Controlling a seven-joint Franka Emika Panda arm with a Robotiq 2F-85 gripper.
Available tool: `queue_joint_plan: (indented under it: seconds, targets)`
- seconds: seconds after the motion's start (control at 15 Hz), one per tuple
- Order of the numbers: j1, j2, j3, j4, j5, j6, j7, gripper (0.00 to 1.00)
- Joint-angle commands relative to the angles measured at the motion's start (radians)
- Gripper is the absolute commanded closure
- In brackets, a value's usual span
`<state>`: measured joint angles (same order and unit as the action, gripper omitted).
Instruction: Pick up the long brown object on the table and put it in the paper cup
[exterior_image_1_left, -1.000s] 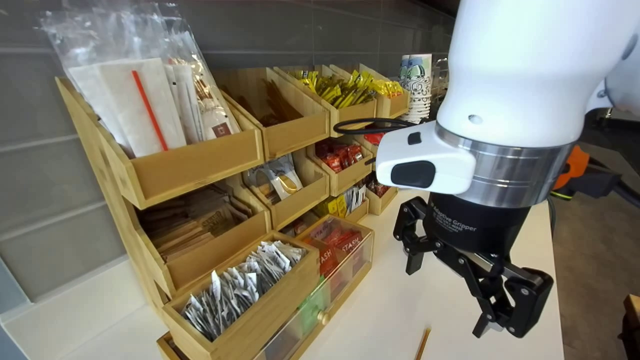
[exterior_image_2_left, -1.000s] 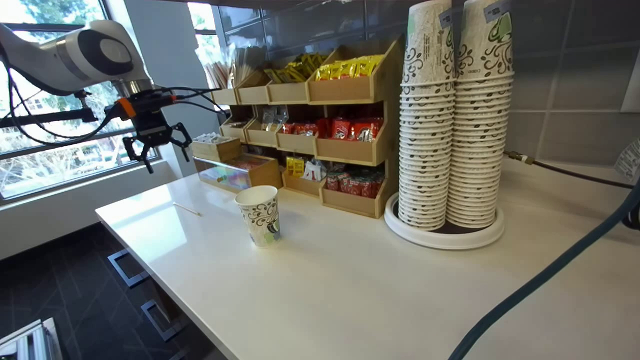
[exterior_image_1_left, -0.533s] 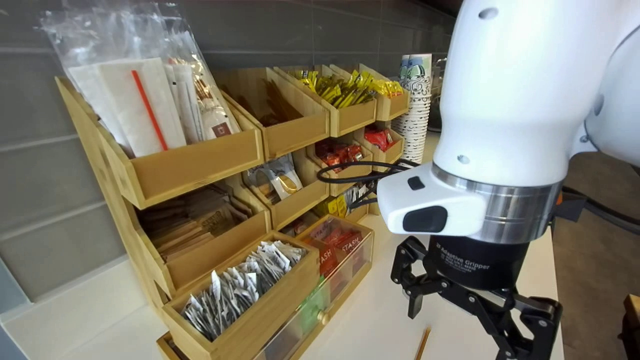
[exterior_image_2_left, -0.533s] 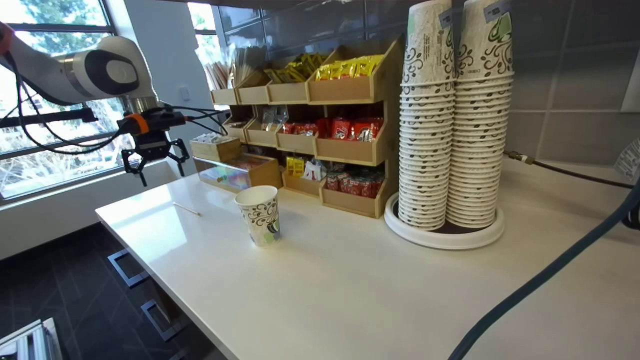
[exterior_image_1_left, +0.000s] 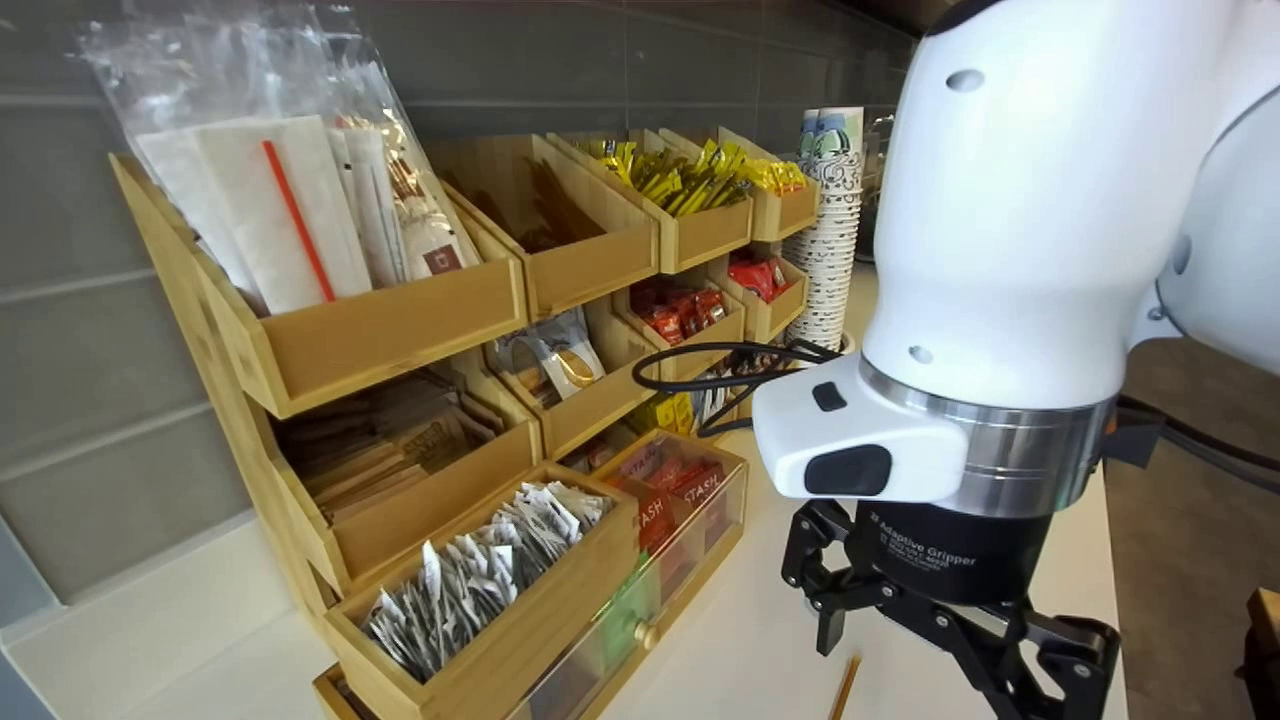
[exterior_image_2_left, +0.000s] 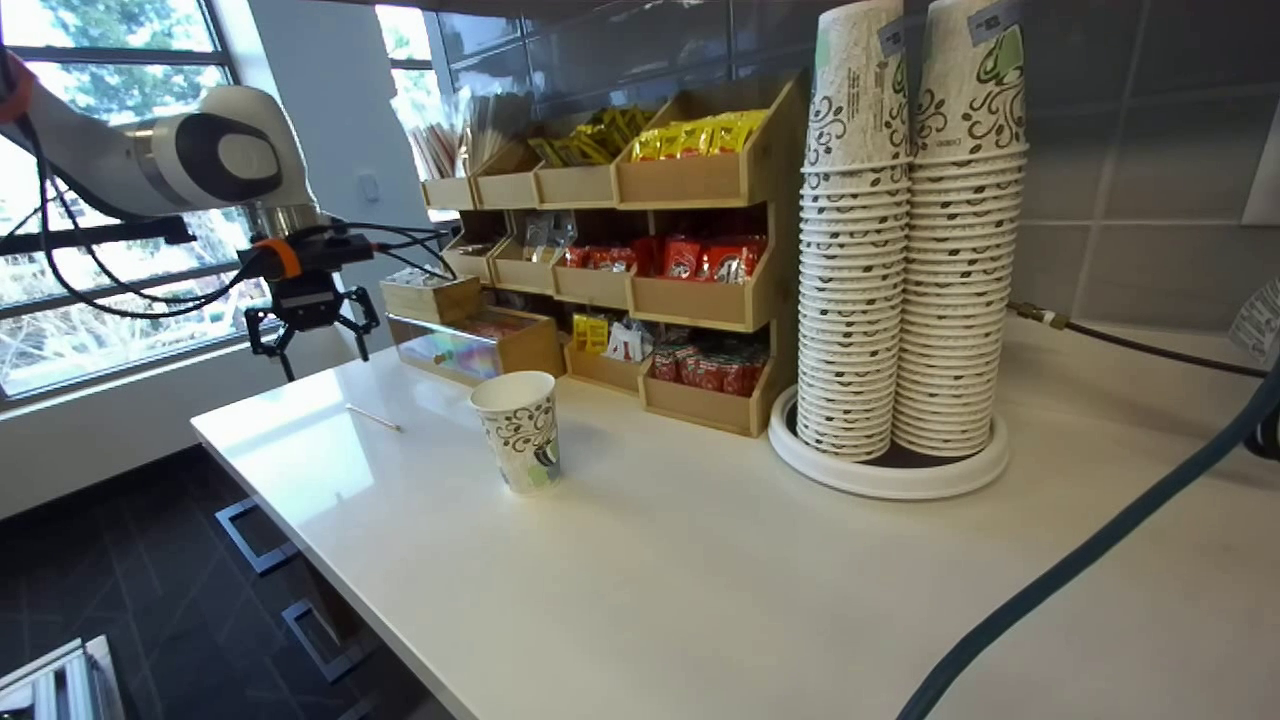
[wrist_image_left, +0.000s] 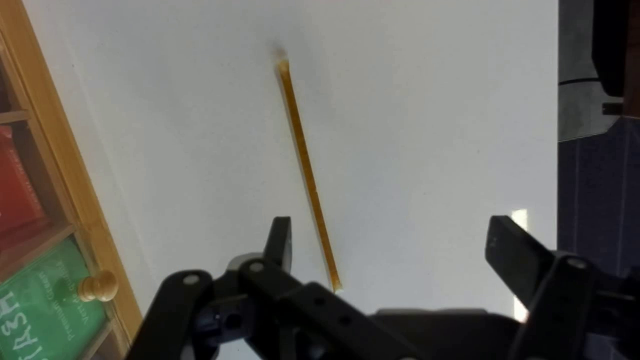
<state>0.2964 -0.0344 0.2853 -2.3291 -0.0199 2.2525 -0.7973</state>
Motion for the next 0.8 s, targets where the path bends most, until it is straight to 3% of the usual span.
queue_joint_plan:
  seconds: [0.0,0.33,0.73]
  targets:
    - [0.004,0.056,-0.004,0.016,0.09,0.032,-0.125,0.0]
    - [-0.01,0.126,0.012,0.035,0.228,0.069,-0.326,0.0]
    - [-0.026,0.183,0.031,0.032,0.332,0.216,-0.447,0.0]
